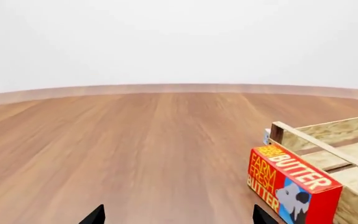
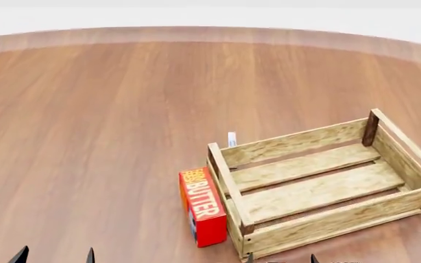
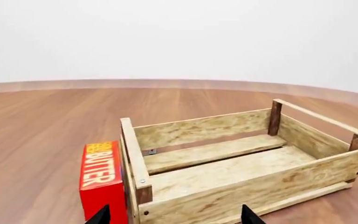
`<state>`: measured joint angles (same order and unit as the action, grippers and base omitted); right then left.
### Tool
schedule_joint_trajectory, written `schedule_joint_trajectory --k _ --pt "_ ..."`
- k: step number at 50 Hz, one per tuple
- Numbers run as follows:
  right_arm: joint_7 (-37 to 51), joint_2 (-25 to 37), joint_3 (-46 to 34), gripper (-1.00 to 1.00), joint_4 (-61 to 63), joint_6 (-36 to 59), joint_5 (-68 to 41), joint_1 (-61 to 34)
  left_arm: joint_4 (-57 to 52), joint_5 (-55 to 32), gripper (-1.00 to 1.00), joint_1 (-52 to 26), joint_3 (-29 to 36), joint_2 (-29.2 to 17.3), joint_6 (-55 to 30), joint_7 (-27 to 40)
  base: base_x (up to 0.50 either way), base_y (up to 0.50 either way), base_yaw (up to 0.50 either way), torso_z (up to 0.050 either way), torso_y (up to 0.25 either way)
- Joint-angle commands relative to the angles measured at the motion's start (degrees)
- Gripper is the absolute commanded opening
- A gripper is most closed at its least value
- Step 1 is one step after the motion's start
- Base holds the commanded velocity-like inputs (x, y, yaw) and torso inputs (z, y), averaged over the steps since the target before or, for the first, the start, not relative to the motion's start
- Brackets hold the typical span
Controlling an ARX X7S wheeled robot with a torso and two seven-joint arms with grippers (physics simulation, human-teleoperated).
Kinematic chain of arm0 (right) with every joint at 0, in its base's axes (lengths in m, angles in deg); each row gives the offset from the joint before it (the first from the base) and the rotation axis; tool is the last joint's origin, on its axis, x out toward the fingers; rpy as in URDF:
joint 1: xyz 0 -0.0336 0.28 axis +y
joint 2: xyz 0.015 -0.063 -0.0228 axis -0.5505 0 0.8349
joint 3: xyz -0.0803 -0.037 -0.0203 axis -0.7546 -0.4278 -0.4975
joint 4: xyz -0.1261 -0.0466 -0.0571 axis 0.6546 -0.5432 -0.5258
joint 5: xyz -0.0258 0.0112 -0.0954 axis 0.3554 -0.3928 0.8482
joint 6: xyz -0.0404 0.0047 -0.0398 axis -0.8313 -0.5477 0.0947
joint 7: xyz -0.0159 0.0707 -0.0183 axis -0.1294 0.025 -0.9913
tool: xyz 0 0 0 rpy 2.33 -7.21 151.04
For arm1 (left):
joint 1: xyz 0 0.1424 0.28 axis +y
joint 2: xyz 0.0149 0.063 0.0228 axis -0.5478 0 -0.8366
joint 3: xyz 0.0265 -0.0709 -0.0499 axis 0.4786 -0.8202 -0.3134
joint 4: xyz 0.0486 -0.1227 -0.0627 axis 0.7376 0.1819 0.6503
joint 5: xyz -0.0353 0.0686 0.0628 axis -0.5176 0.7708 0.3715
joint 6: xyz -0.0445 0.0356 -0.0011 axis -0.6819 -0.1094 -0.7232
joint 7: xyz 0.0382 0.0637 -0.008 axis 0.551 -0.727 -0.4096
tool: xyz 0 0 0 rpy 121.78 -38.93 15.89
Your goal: Pick up the tomato sauce, and put it in the wooden tray.
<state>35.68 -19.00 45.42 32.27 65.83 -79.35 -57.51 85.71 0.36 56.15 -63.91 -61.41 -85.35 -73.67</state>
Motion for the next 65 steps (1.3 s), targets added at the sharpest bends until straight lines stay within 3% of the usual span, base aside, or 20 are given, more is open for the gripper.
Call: schedule_joint_trajectory --k 1,25,50,56,65 --pt "0.68 0.6 -0.71 1.0 0.2 0.03 -0.59 -0.06 0.02 -0.57 1.0 -0.07 0.69 -0.57 0.06 0.71 0.39 0.0 0.0 0.0 0.0" --pt "1.66 1.56 -1.64 1.0 0.63 -0.1 -2.12 0.06 0.09 -1.55 1.0 -0.23 1.89 -1.55 0.3 1.79 0.39 0.0 0.0 0.0 0.001" --pt "4.53 2.14 -2.05 1.0 1.59 -0.51 -1.91 0.91 0.36 -2.59 1.0 -0.34 2.71 -2.38 0.71 2.79 0.0 0.0 0.0 0.0 0.0" --pt "7.68 3.22 -2.77 1.0 12.9 2.47 0.5 6.24 0.46 -2.86 1.0 -0.37 2.85 -2.64 0.86 2.94 0.0 0.0 0.0 0.0 0.0" --pt "9.89 4.51 -4.19 1.0 19.54 -3.97 3.74 16.48 -0.21 -3.21 1.0 -0.16 3.06 -3.05 0.54 3.21 0.0 0.0 0.0 0.0 0.0"
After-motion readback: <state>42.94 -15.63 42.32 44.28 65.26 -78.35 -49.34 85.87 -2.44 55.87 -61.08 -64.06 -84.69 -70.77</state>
